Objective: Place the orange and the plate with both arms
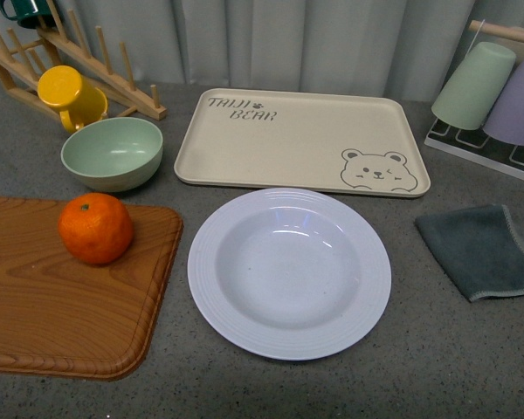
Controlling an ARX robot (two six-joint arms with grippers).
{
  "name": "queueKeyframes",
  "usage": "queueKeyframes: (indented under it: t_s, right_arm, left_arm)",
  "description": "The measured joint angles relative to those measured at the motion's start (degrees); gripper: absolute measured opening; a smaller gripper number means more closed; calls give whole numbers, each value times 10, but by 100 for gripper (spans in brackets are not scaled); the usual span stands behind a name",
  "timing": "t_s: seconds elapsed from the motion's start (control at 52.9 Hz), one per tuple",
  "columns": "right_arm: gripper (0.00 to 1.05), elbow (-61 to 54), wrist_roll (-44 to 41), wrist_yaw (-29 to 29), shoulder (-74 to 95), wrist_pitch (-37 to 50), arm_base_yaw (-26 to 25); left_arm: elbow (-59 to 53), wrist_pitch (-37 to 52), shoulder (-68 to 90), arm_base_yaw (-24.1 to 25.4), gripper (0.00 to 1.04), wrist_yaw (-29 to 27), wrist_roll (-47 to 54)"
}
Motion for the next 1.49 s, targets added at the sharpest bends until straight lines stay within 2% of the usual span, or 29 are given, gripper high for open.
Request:
queueKeyframes:
  t_s: [1.494]
  right_arm:
    - [96,0,0,0,0,0,0]
  left_arm:
    - [0,0,0,0,98,0,0]
